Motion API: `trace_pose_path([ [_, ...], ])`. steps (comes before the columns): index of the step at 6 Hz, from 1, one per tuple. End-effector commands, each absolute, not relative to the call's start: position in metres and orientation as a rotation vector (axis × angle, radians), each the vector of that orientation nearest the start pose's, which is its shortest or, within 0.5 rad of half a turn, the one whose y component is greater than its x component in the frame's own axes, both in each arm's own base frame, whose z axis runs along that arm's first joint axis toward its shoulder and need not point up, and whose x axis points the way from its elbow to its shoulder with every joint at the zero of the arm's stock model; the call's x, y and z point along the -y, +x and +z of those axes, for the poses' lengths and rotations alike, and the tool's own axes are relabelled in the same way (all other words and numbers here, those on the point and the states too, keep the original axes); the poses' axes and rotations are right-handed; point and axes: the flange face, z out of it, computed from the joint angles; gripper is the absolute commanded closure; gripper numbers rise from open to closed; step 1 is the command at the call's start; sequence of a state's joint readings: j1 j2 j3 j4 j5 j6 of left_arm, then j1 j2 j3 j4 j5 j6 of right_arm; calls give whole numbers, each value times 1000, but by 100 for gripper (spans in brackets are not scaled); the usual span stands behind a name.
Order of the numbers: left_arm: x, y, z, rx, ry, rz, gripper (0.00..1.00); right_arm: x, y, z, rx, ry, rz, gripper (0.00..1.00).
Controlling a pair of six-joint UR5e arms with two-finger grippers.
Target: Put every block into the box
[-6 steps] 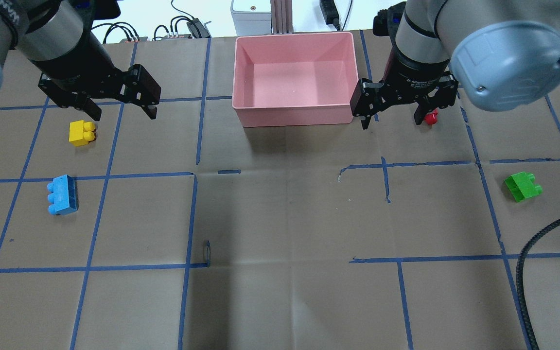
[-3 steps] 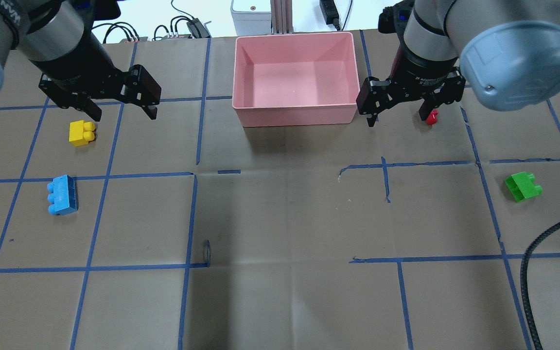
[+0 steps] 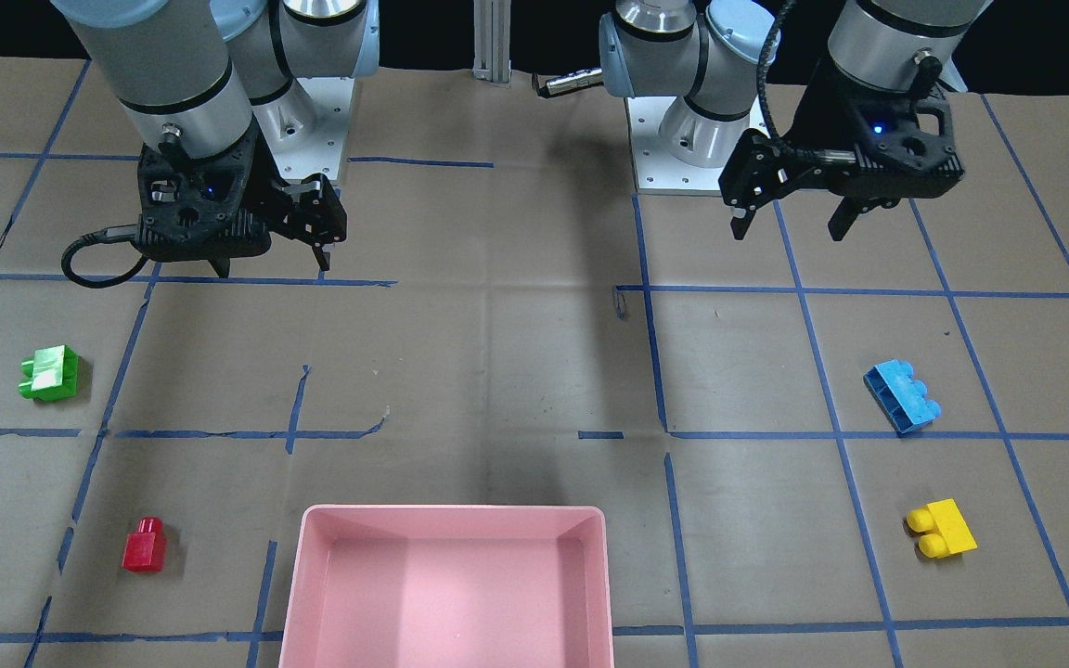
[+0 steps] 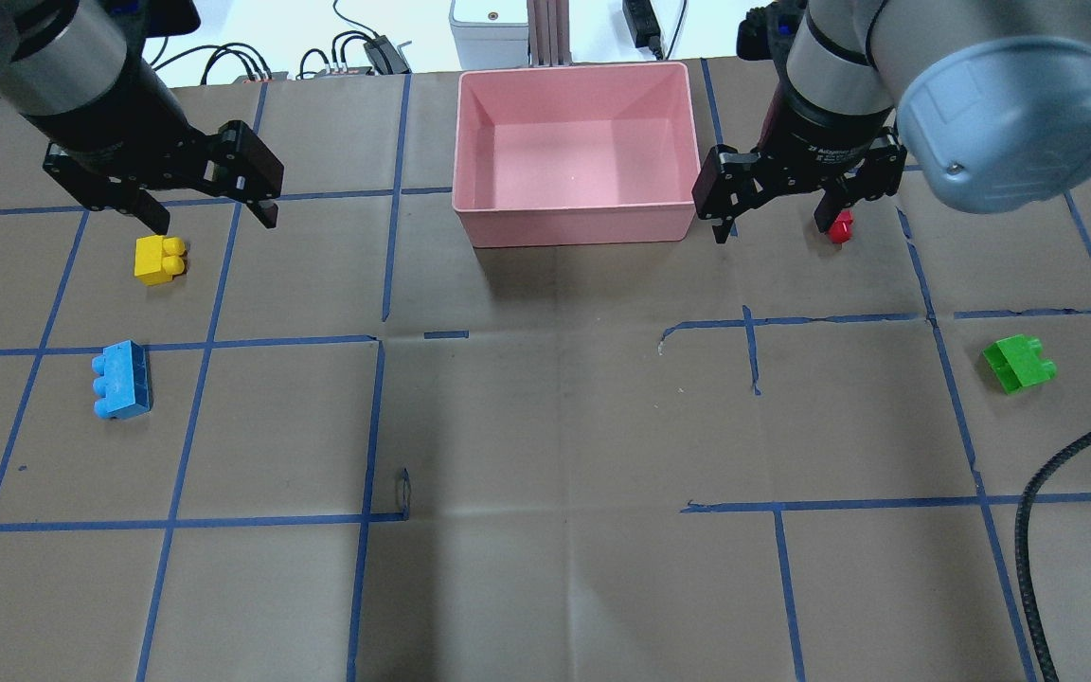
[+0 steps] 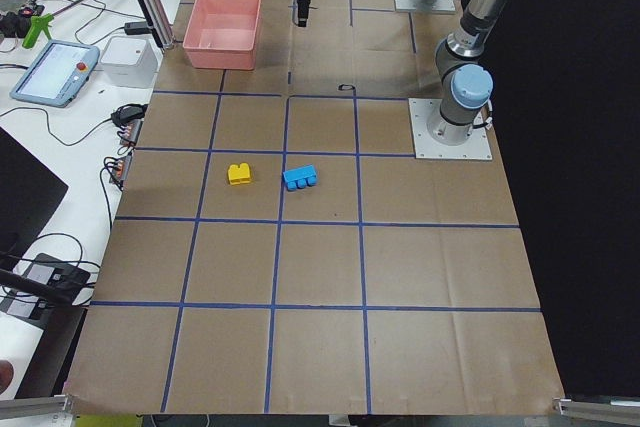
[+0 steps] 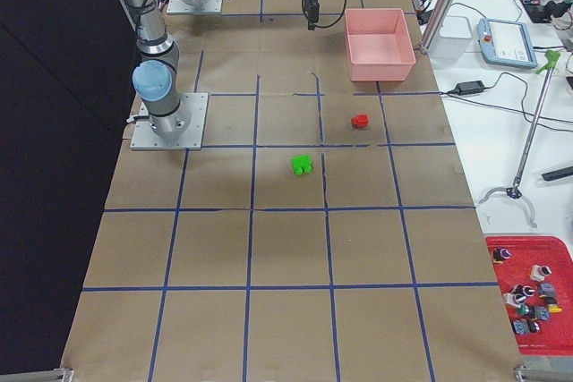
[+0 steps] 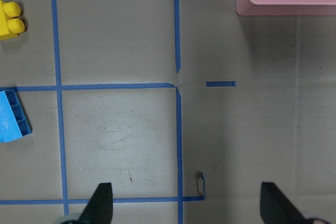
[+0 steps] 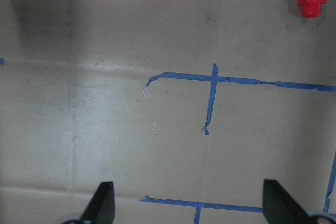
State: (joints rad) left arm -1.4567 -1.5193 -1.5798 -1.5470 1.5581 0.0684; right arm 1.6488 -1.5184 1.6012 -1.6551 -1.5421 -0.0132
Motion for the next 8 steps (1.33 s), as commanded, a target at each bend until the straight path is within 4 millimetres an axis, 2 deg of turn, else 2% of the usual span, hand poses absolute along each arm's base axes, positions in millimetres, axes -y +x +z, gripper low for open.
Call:
trace_pose_path([
  [1, 496, 42, 508, -3135, -273, -103, 1, 506, 155, 446, -3123, -129, 29, 0],
  [2, 491, 118, 495, -3136, -286, -67, 1, 519, 96, 450, -3114, -264, 13, 0],
  [3, 487, 173, 478, -3142, -263, -31, 1, 527, 12, 449, -3108, -296, 15, 1],
  [4, 481, 225, 458, -3147, -302, -10, 1, 518, -61, 451, -3102, -358, 0, 1],
  [5, 480, 248, 434, -3168, -359, 47, 1, 504, -131, 436, -3085, -316, 10, 1],
  [6, 485, 252, 408, -3182, -386, 85, 1, 491, -175, 400, -3115, -212, -42, 1],
  [7, 485, 249, 376, -3192, -438, 90, 1, 476, -176, 357, -3142, -255, -106, 1],
  [8, 483, 241, 340, -3211, -526, 46, 1, 468, -171, 323, -3171, -263, -145, 1],
])
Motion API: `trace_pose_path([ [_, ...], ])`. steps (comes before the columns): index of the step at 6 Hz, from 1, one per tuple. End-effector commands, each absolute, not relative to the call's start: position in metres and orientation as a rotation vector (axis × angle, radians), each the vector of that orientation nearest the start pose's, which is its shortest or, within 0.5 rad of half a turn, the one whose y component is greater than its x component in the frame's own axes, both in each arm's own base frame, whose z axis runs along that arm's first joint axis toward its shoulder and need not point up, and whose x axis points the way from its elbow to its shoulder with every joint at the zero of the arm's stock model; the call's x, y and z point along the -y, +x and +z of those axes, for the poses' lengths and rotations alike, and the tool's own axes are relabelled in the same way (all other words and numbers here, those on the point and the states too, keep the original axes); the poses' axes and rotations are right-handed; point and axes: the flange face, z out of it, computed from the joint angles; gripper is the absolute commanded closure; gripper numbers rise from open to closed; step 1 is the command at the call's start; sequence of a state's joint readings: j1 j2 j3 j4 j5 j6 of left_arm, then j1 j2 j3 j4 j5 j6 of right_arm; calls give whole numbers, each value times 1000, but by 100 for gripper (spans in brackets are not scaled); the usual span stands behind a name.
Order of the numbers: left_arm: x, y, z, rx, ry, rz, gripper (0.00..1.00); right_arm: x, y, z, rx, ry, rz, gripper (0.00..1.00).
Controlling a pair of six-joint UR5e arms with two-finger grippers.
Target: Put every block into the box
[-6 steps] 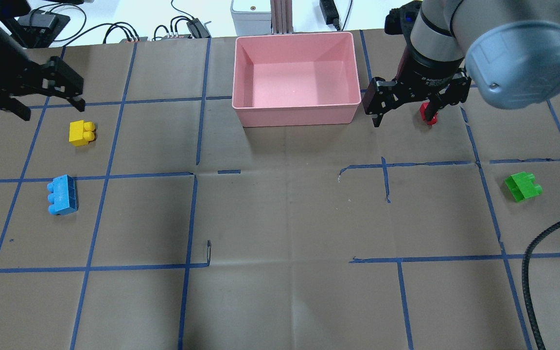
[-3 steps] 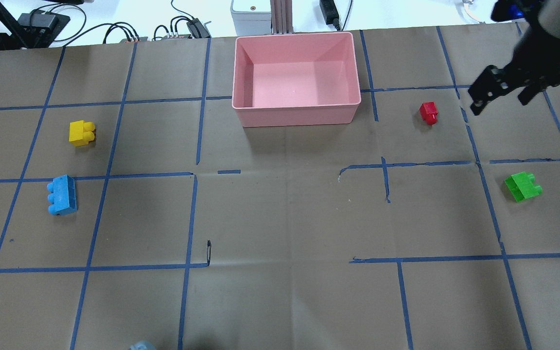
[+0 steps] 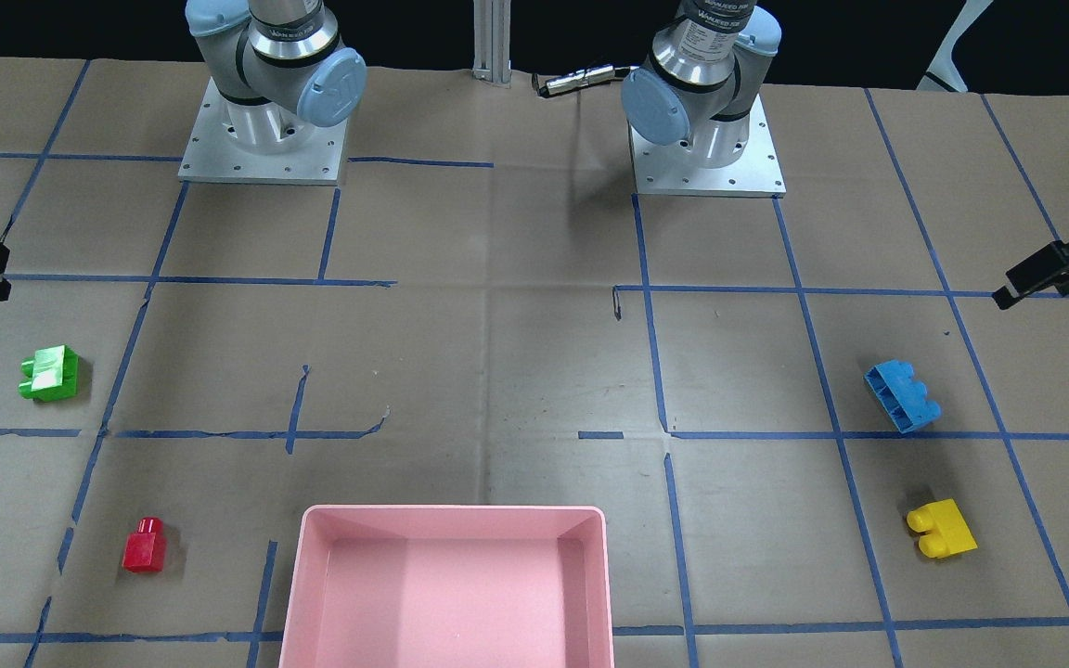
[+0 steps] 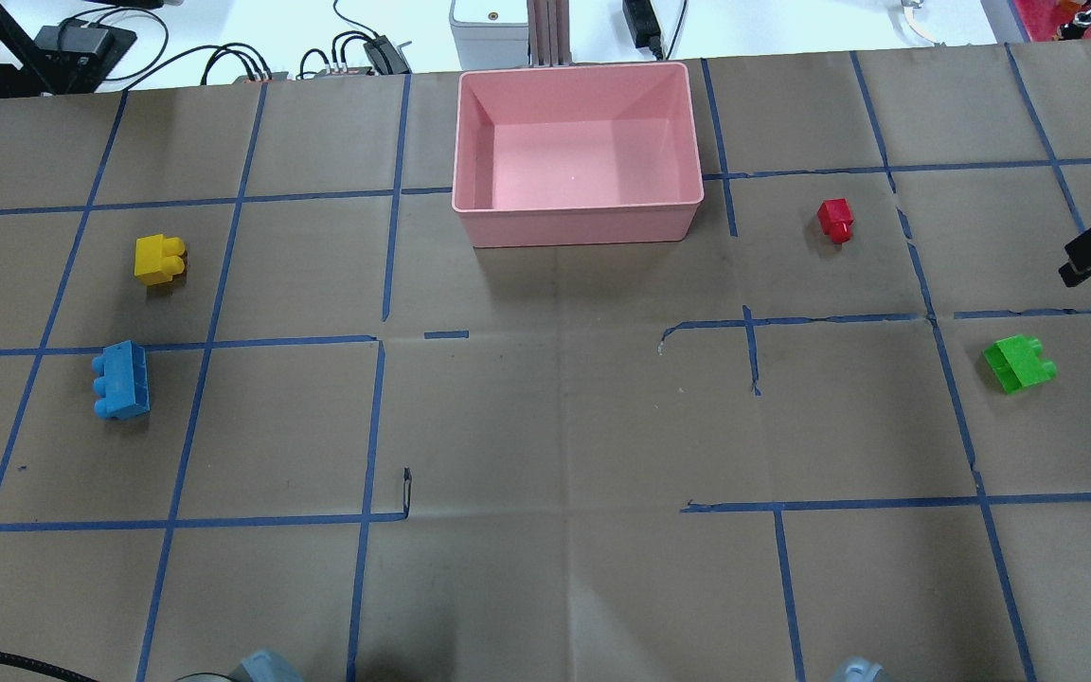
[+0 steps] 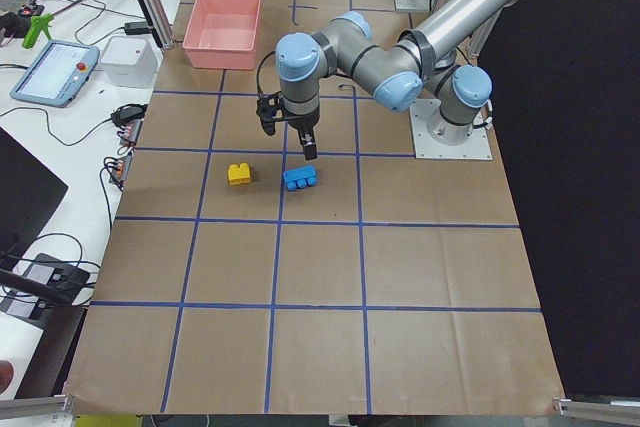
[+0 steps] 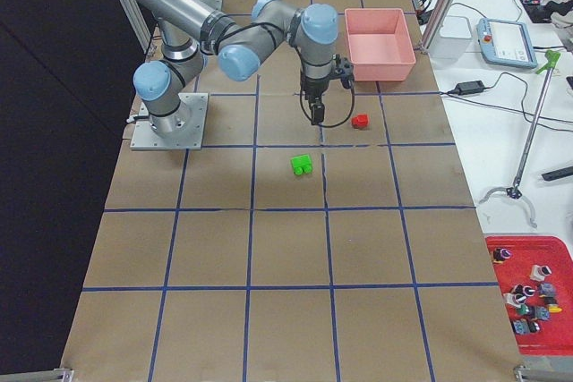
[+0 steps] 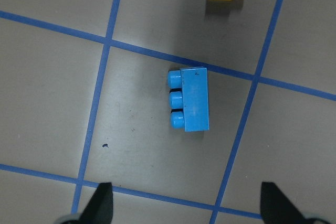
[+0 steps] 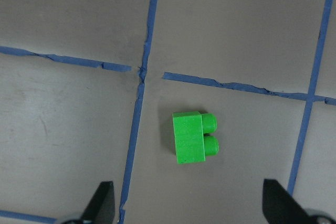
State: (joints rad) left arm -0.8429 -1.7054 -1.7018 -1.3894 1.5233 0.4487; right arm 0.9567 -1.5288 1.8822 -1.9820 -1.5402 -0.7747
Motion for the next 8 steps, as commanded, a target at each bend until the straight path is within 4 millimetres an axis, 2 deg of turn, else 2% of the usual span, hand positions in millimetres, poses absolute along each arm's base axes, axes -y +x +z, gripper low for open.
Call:
trace_pose_path([
  [1, 476, 232, 308, -3203, -578, 5, 1, 468, -171, 299, -3194, -326, -192, 1],
  [2, 474, 227, 283, -3194, -585, -16, 1, 471, -174, 275, -3169, -429, -154, 1],
  [3, 487, 220, 259, -3194, -581, -2, 1, 479, -181, 254, -3165, -479, -155, 1],
  [4, 498, 209, 243, -3198, -571, -2, 1, 483, -184, 233, -3168, -489, -162, 1],
  [5, 504, 208, 226, -3204, -574, 19, 1, 474, -196, 217, -3155, -441, -141, 1],
  [7, 516, 217, 188, -3198, -543, -12, 1, 474, -197, 195, -3150, -433, -139, 1],
  [8, 515, 219, 185, -3198, -538, -9, 1, 476, -199, 185, -3148, -432, -135, 1],
])
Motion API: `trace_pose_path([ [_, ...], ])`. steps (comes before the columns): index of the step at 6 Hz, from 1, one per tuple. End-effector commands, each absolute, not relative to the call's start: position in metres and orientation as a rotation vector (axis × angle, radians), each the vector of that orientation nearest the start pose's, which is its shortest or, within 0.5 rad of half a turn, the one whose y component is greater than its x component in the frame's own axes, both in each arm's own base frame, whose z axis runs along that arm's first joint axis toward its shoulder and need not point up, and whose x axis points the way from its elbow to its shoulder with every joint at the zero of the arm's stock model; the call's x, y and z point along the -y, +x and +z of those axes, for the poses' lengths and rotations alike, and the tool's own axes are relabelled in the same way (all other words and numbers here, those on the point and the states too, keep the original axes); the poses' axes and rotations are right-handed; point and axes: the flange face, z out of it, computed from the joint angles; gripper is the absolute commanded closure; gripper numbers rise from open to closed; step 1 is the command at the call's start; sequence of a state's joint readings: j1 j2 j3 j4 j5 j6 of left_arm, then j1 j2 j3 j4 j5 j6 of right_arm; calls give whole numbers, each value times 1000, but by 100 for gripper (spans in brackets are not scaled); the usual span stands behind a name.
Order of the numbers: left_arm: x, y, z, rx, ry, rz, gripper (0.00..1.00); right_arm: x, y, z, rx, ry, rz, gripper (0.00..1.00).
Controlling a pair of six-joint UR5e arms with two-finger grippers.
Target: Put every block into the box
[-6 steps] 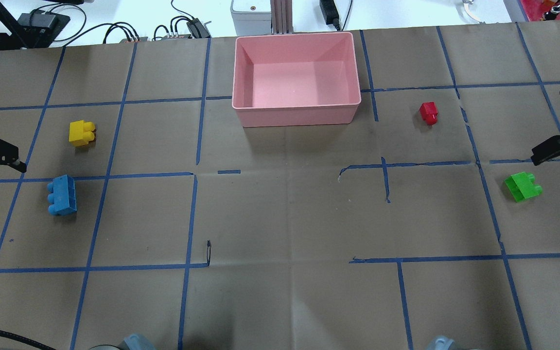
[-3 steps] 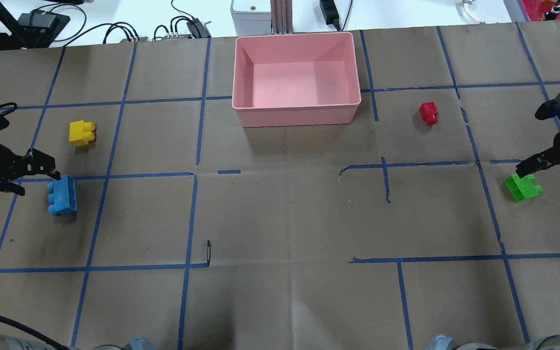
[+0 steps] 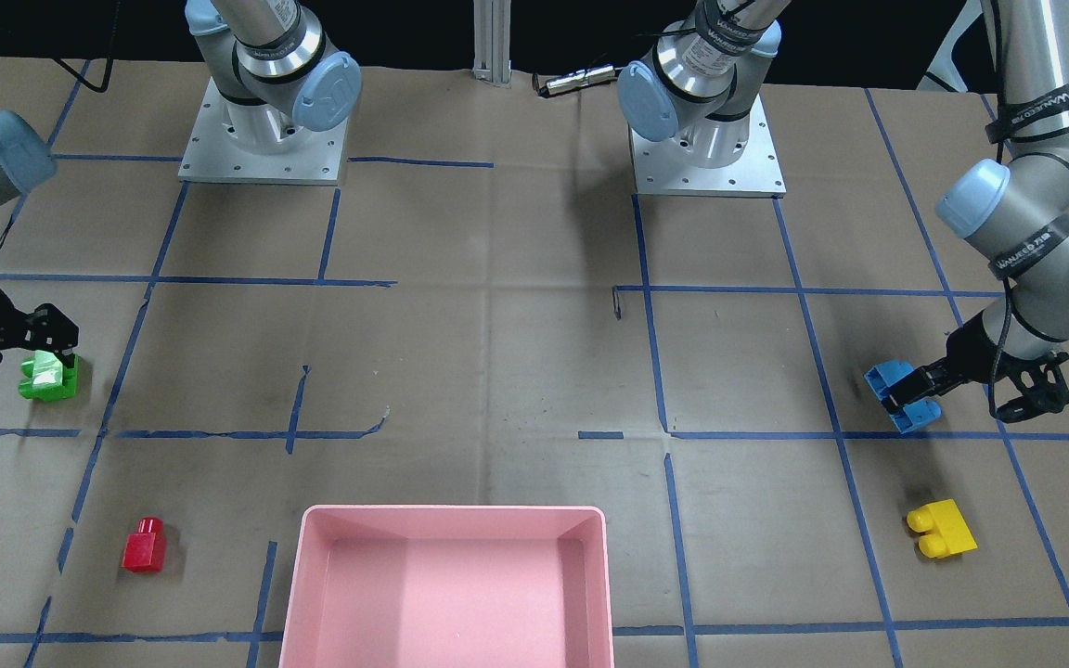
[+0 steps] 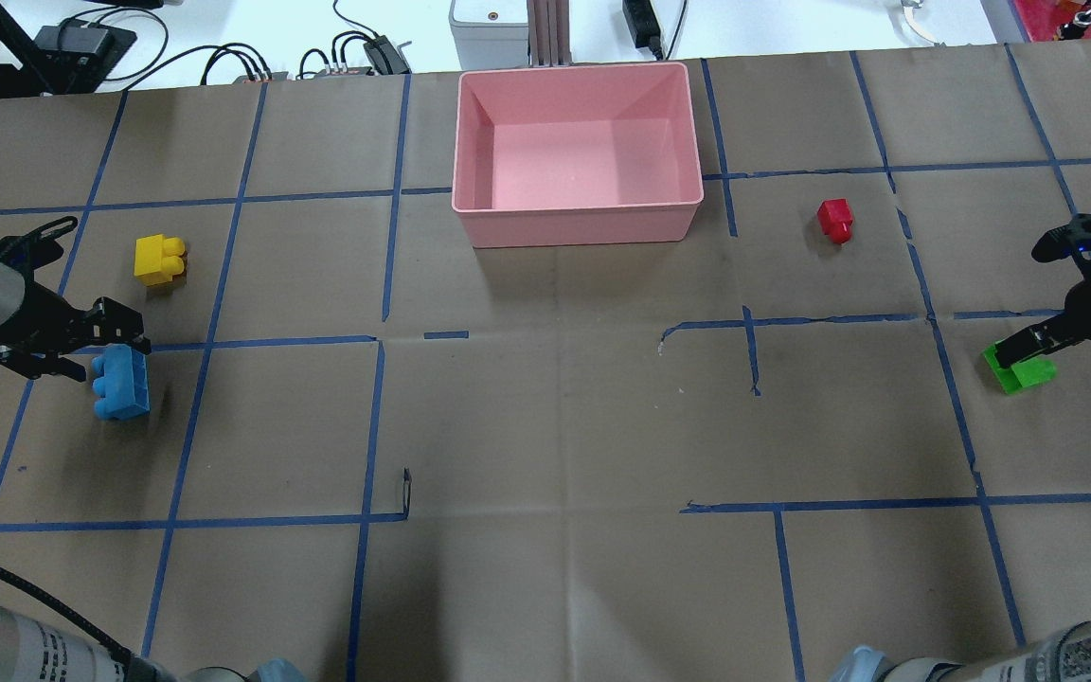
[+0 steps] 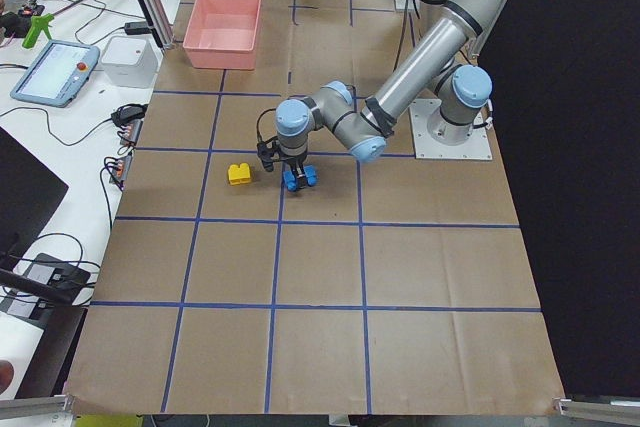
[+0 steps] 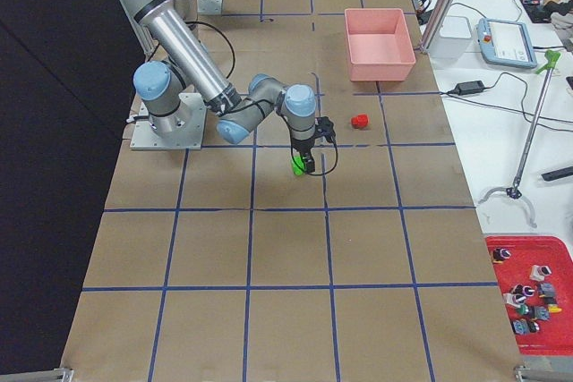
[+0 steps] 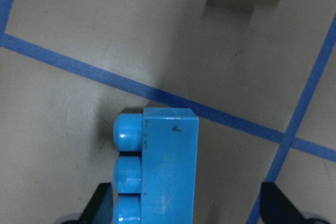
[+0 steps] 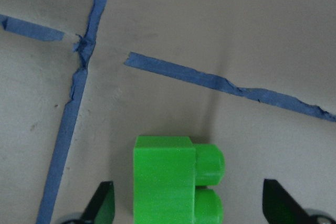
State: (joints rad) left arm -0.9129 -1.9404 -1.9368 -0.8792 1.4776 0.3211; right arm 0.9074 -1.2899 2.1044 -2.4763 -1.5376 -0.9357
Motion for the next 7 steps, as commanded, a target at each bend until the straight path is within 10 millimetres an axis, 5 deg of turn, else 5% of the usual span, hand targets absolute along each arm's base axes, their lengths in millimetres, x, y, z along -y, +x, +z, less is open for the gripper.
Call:
trace_pose_path([
  [1, 514, 221, 183, -3201, -524, -3, 1, 478, -200, 180, -3148, -430, -139, 1],
  [2, 512, 221, 175, -3210, -519, 20, 2, 478, -199, 182, -3151, -433, -141, 31],
  [3, 506, 218, 167, -3217, -501, 35, 3, 477, -199, 179, -3145, -422, -132, 76],
  [4, 504, 216, 164, -3206, -484, -1, 3, 477, -199, 180, -3145, -420, -129, 88],
  [5, 504, 216, 163, -3195, -483, -31, 15, 481, -203, 196, -3169, -433, -153, 91],
  [7, 505, 218, 164, -3191, -482, -36, 17, 517, -204, 283, -3180, -477, -201, 95],
])
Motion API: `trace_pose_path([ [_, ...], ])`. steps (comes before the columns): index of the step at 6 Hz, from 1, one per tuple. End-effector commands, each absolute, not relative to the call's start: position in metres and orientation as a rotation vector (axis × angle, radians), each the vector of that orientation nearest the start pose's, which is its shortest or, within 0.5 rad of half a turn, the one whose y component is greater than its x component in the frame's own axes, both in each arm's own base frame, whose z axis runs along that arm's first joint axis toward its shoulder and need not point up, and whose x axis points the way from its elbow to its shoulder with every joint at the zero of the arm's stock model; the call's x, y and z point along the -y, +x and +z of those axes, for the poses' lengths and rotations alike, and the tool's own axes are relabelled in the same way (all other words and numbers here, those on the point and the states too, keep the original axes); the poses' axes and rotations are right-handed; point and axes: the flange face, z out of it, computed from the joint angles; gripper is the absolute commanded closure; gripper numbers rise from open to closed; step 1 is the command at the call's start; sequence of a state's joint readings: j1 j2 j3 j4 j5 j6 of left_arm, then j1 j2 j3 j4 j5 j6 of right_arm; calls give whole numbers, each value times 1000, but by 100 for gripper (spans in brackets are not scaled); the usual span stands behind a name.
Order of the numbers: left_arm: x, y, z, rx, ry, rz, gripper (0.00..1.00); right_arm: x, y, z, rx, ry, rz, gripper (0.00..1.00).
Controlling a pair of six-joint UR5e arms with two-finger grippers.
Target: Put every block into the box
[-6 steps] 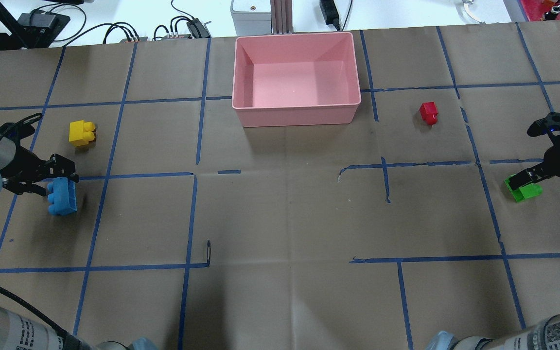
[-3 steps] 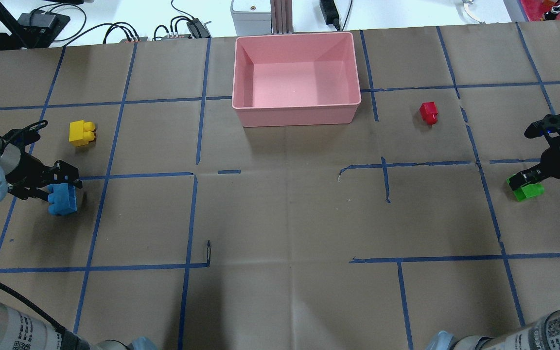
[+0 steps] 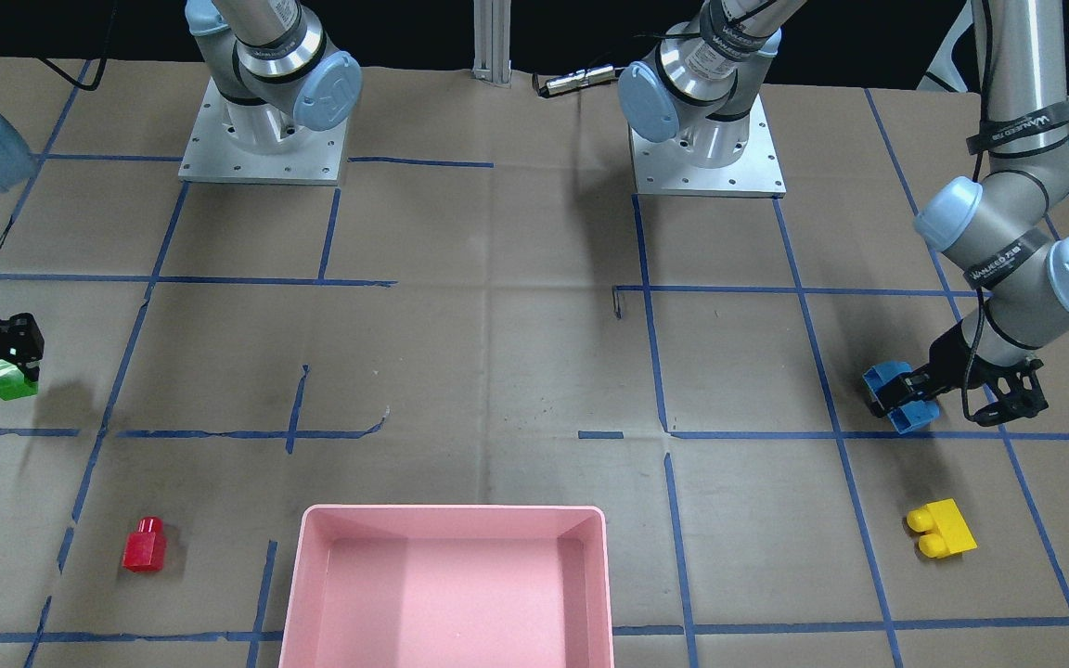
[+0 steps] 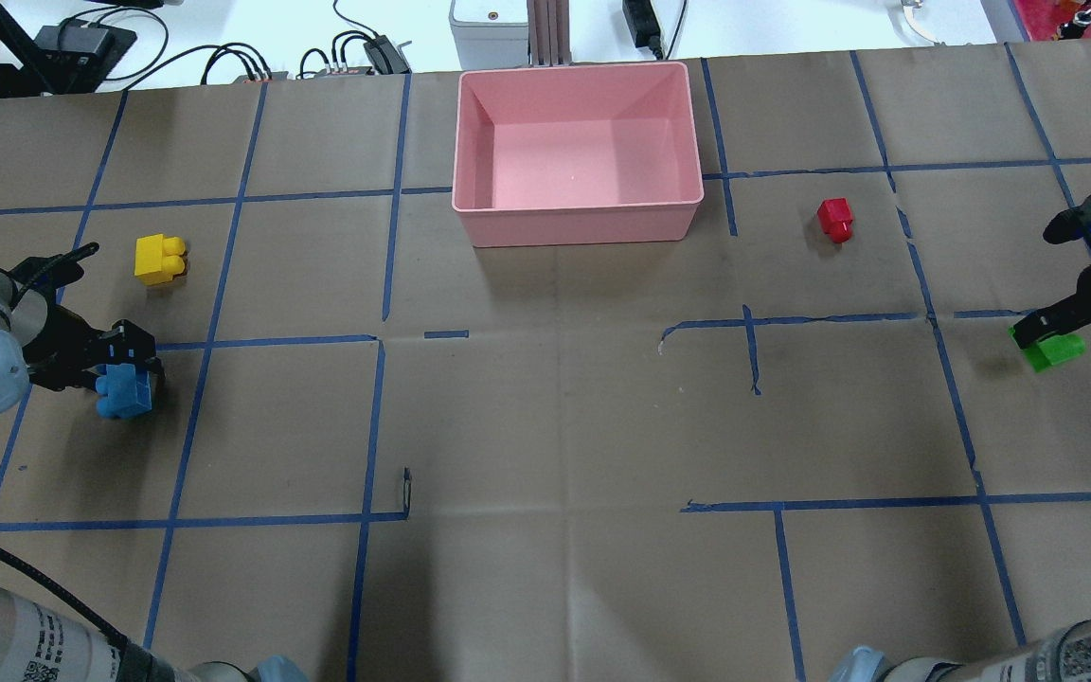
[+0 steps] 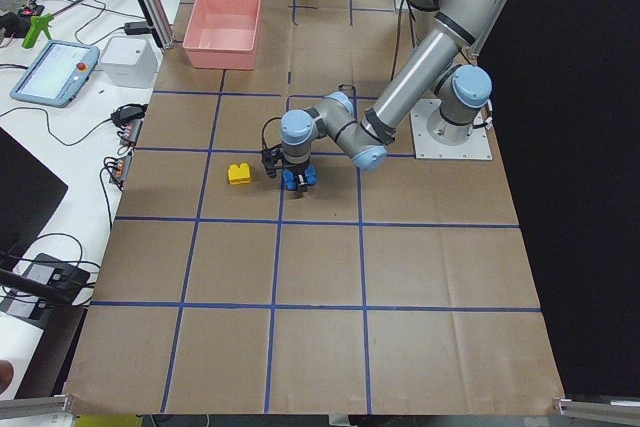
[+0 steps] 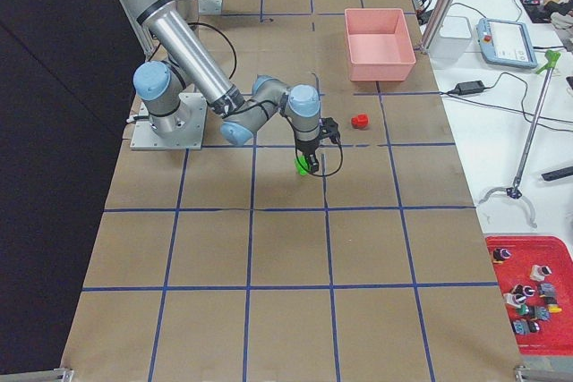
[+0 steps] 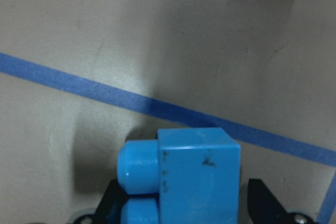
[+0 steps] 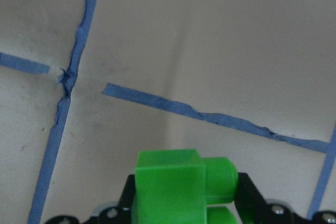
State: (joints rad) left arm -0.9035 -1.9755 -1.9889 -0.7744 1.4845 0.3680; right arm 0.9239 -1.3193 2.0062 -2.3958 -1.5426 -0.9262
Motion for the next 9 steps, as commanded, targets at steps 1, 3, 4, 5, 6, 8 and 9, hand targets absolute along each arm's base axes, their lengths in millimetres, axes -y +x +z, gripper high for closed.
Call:
trace_pose_path([
  [1, 508, 219, 167, -3189, -472, -47, 20, 559, -180, 337, -3200, -605, -304, 93],
  [3, 508, 220, 168, -3185, -461, -46, 42, 640, -80, 407, -3194, -522, -517, 92],
  [4, 508, 221, 169, -3183, -461, -47, 53, 679, -12, 405, -3157, -451, -555, 92],
  [5, 510, 221, 178, -3180, -457, -63, 62, 705, 72, 408, -3080, -361, -573, 93],
  [6, 519, 224, 204, -3164, -431, -79, 66, 729, 155, 397, -2948, -189, -561, 93],
  [8, 551, 245, 296, -3210, -435, 43, 68, 764, 263, 347, -2835, -13, -478, 93],
  [9, 571, 249, 336, -3230, -415, 93, 68, 772, 291, 327, -2798, 37, -434, 90],
])
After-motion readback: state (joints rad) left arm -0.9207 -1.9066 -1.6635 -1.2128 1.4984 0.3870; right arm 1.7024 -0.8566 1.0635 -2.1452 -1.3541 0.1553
